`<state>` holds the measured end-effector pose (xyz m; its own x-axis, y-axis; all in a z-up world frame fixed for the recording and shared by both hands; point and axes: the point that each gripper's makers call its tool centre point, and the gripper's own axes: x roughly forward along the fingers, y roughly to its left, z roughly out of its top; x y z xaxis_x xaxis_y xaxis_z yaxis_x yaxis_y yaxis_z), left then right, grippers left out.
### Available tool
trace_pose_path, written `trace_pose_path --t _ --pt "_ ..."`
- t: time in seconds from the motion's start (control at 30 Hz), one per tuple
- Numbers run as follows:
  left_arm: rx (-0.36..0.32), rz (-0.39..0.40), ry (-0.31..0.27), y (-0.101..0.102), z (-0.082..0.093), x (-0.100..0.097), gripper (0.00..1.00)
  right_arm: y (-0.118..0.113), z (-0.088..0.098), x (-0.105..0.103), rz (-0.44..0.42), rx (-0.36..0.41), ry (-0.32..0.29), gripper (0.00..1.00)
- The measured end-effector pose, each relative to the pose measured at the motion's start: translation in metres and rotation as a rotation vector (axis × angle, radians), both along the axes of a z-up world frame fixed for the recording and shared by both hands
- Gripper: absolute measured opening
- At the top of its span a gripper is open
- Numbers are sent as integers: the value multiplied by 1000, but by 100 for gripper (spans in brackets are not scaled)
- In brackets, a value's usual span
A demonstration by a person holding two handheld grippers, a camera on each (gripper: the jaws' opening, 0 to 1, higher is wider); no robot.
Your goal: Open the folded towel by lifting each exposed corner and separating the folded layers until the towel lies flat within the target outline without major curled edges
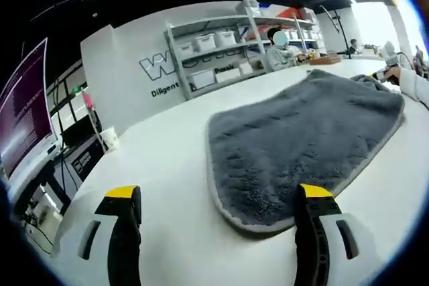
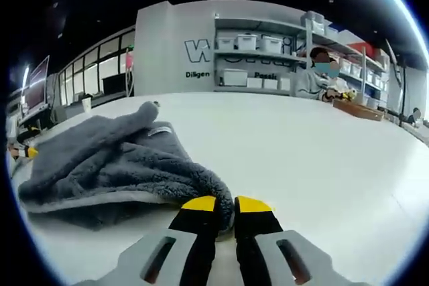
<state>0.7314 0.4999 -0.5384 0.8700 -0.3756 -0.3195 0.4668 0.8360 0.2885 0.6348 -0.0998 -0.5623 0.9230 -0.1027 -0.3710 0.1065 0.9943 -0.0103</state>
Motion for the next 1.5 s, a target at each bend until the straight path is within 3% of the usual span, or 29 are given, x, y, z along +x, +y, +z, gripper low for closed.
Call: trace_pose_path --t 0.4,0.73,0.9,1.17,1.33,1.5 --pt "-4 2 1 0 0 0 94 -19 0 -10 -51 2 -15 4" --pt "0 1 0 0 0 0 94 -29 -1 -38 -108 -4 -1 4" --pt "0 0 0 0 0 0 93 -34 0 -58 -119 -51 26 4" --pt "1 0 0 0 0 0 93 -43 0 -90 -146 -41 35 4" --pt "1 0 0 0 0 0 93 -45 -1 -96 -147 -30 31 4" --pt "-1 1 0 0 0 0 93 -44 1 -101 -137 -65 42 8"
